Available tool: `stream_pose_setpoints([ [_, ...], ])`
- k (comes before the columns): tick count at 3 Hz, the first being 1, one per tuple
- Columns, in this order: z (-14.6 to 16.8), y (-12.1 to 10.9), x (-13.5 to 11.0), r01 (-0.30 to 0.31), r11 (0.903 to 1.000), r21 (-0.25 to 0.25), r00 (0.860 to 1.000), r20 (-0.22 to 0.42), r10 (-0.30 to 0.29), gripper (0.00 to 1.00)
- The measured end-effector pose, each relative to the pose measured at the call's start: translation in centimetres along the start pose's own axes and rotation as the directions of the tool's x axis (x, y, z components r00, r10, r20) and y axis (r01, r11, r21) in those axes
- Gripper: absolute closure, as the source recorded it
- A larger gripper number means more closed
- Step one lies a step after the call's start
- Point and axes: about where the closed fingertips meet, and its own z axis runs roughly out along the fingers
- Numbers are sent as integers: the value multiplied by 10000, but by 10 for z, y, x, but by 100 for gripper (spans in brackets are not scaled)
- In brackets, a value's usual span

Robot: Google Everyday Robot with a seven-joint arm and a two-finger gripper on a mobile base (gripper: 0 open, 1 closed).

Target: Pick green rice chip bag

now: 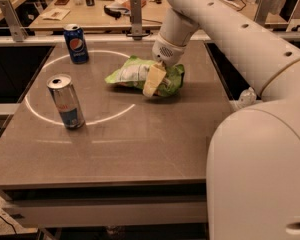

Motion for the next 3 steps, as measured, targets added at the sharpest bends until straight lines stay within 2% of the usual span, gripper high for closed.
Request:
stream_pose_setpoints([
  [1,-2,0,-1,1,10000,1,10000,3,-1,86],
  [2,-2,0,-1,3,10000,2,10000,8,-3,100],
  [3,-55,14,-17,680,9969,408,9837,1637,-738,100],
])
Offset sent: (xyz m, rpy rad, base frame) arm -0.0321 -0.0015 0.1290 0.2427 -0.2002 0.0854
